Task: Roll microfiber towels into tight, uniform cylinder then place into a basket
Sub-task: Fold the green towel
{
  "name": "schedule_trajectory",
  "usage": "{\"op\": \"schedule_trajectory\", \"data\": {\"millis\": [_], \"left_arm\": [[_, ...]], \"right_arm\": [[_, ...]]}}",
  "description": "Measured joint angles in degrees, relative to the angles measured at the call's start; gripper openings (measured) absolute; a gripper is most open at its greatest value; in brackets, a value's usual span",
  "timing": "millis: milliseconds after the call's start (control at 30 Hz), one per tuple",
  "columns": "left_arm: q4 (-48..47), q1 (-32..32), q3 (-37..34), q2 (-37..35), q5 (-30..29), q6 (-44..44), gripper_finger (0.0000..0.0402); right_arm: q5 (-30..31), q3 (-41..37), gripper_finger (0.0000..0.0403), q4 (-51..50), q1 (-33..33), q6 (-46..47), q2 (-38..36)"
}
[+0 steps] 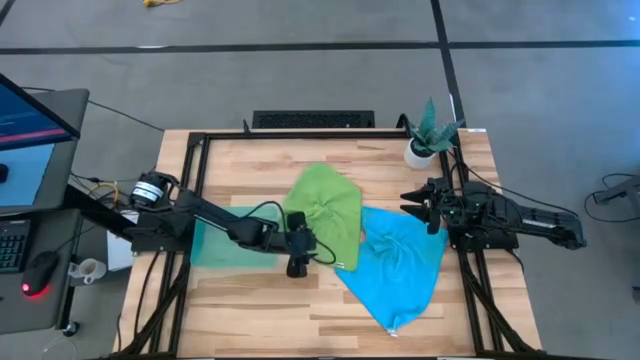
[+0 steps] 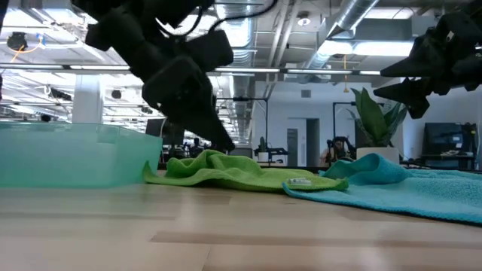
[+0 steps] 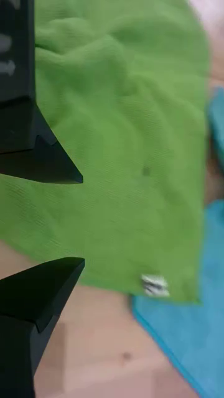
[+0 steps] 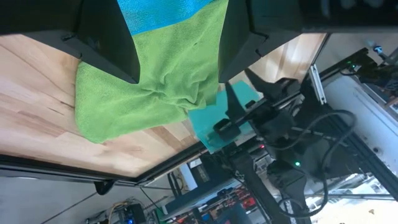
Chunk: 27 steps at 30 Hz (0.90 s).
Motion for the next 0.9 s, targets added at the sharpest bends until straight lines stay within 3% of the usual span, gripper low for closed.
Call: {"op": "schedule_trajectory", "data": {"millis": [400, 567, 733, 900], "left_arm": [[-2.4, 2.6, -0.4, 0.0, 0.6, -0.7, 0.0196], [-9.9, 1.5, 1.9, 0.0, 4.7, 2.7, 0.0196], [-23.7, -0.6, 5.8, 0.0, 4.4, 2.7, 0.0196], [-27.5, -1.8, 6.0, 0.0, 1.8, 2.9, 0.0196]], "right_arm": [[0.0, 0.0, 0.0240, 0.0, 0.0, 0.0, 0.0], [0.0, 0.0, 0.0240, 0.0, 0.0, 0.0, 0.0], [0.0, 0.0, 0.0240, 0.0, 0.0, 0.0, 0.0], [0.0, 0.0, 0.0240, 0.0, 0.0, 0.0, 0.0]]}}
